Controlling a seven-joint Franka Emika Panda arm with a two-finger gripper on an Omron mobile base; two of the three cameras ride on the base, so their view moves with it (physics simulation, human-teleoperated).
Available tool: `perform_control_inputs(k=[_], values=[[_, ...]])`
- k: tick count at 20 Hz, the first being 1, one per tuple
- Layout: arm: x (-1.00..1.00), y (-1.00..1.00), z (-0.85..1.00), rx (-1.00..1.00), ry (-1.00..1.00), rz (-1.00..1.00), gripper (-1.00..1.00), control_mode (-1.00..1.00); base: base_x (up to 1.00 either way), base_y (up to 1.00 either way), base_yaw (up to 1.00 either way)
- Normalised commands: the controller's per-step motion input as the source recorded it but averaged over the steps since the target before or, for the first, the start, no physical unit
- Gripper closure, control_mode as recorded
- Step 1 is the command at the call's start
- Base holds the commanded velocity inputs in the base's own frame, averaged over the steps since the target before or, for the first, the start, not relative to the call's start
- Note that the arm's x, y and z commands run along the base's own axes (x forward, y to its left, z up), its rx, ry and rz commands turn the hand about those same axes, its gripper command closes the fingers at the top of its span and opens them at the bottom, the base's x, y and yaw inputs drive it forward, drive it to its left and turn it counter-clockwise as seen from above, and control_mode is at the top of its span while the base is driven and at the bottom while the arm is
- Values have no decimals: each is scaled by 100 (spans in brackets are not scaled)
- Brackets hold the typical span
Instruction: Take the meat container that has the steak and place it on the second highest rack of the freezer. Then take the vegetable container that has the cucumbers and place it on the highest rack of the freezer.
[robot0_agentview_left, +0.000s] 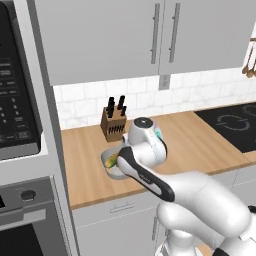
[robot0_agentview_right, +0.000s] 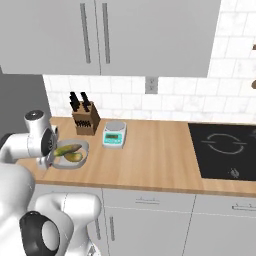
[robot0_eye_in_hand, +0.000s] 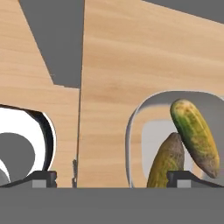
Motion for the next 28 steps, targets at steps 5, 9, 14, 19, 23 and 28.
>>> perform_control_inputs(k=[5,9,14,19,23,28], values=[[6,4,-17,0,2,-11,-100,-100,0,0,0],[1,6,-37,0,0,-15,-100,-100,0,0,0],[1,0,-38,0,0,-11,-100,-100,0,0,0],[12,0,-22,0,0,-9,-100,-100,0,0,0],[31,0,0,0,2,-8,-100,-100,0,0,0],[26,0,0,0,1,-3,-100,-100,0,0,0]])
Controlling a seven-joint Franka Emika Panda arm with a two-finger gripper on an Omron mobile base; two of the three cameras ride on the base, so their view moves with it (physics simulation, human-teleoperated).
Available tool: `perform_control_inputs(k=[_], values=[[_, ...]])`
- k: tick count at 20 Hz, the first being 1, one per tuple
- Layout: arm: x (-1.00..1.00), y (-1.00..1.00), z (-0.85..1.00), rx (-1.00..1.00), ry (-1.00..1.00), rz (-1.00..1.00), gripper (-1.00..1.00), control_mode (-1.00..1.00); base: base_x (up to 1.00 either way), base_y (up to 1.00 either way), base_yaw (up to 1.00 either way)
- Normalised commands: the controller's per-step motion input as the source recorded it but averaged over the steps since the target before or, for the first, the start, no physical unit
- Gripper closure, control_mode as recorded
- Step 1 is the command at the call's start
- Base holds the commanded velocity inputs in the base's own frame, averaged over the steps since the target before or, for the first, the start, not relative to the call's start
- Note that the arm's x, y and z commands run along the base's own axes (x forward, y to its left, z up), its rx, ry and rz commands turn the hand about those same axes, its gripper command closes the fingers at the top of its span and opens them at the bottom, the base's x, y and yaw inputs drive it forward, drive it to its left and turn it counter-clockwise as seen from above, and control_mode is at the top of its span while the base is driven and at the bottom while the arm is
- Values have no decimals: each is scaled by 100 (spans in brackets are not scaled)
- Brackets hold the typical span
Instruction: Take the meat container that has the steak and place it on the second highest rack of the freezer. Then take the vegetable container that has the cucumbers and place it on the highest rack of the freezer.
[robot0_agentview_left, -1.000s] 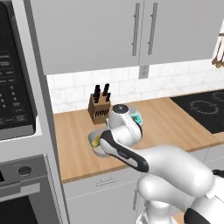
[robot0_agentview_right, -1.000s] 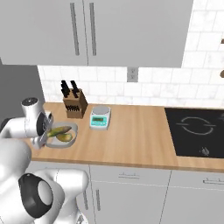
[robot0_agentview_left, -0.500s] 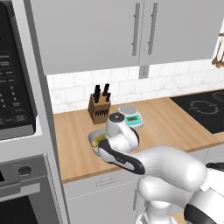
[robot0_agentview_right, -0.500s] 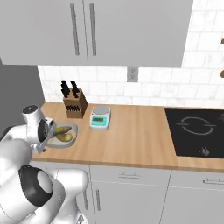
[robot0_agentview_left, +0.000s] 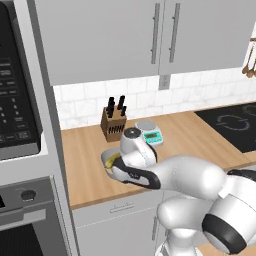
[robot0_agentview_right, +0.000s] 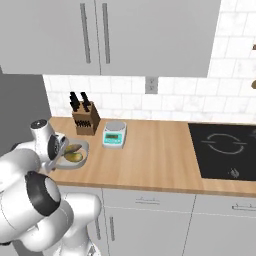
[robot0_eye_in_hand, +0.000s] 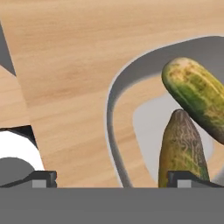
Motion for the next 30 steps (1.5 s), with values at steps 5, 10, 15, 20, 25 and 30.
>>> perform_control_inputs(k=[5,10,15,20,25,30], values=[[0,0,-17,0,0,0,-100,-100,0,0,0],[-18,0,-27,0,-3,0,-100,-100,0,0,0],[3,0,-19,0,0,0,-100,-100,0,0,0],[28,0,-2,0,0,0,-100,-100,0,0,0],[18,0,-7,0,0,0,-100,-100,0,0,0],[7,0,-26,0,0,0,-100,-100,0,0,0]])
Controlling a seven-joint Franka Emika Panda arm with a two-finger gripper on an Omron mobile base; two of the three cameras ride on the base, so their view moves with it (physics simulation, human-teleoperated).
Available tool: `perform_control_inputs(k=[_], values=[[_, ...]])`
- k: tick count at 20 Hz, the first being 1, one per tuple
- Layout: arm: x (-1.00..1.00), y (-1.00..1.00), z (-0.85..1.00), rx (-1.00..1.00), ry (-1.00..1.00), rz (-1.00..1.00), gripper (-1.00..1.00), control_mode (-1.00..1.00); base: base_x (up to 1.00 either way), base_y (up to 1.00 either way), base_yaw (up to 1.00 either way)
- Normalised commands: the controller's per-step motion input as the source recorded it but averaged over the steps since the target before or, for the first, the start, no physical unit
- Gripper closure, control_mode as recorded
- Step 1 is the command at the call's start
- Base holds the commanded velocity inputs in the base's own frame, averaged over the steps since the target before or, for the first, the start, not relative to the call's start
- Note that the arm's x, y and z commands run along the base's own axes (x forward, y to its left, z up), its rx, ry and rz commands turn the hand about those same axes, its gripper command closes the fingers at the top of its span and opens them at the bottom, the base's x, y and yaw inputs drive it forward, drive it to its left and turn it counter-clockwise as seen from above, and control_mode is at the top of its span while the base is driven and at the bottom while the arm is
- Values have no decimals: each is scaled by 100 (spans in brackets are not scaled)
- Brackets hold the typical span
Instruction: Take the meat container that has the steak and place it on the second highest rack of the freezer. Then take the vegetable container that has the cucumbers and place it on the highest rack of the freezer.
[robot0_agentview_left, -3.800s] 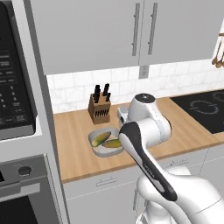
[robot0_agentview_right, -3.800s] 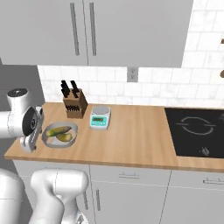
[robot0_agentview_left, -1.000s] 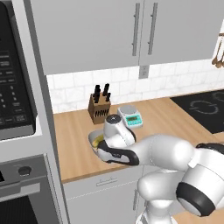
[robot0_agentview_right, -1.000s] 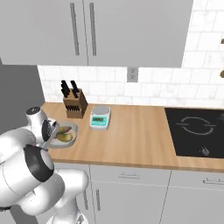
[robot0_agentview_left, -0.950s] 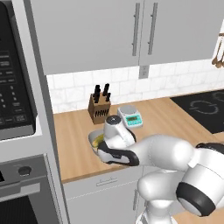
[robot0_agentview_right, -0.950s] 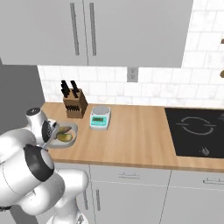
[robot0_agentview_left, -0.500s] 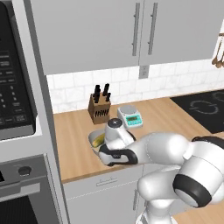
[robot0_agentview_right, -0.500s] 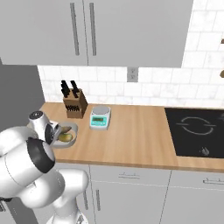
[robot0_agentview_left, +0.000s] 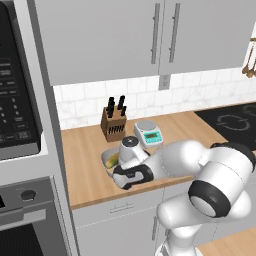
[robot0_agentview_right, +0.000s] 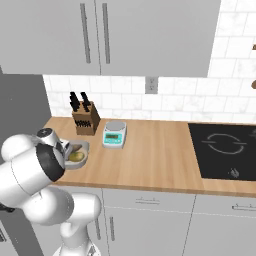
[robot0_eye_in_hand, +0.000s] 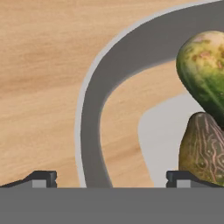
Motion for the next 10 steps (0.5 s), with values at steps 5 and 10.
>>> perform_control_inputs(k=[5,10], values=[[5,0,-14,0,0,0,-100,-100,0,0,0],[0,0,0,0,0,0,-100,-100,0,0,0]])
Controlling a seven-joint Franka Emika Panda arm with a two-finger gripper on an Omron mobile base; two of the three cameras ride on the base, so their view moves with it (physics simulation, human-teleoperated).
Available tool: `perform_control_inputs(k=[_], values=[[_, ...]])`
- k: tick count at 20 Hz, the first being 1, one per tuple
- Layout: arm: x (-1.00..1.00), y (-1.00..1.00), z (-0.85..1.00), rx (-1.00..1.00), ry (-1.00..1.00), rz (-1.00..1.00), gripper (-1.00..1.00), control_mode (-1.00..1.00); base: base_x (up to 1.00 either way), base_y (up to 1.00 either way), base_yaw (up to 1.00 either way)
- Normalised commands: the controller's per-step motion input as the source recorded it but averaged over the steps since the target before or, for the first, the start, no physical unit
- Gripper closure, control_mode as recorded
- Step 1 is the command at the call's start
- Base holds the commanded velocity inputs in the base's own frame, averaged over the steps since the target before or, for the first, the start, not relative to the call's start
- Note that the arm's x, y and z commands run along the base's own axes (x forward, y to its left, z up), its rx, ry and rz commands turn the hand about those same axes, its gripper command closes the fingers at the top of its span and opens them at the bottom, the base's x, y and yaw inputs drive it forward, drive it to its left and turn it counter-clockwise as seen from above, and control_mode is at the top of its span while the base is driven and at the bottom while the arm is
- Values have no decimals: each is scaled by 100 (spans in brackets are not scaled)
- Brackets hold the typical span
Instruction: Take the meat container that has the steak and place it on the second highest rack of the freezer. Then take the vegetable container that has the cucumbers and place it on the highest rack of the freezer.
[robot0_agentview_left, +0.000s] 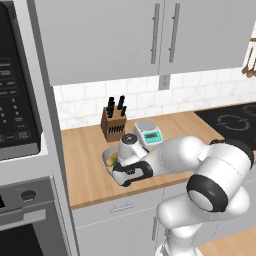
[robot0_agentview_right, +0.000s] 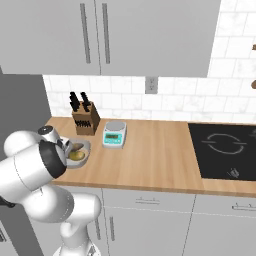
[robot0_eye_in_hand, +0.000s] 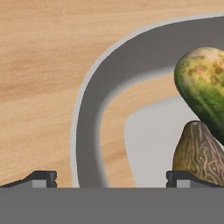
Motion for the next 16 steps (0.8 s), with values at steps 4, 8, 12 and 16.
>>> perform_control_inputs(k=[4,8,12,16], values=[[0,0,0,0,0,0,100,-100,0,0,0],[0,0,0,0,0,0,100,-100,0,0,0],[0,0,0,0,0,0,100,-100,0,0,0],[0,0,0,0,0,0,100,-100,0,0,0]])
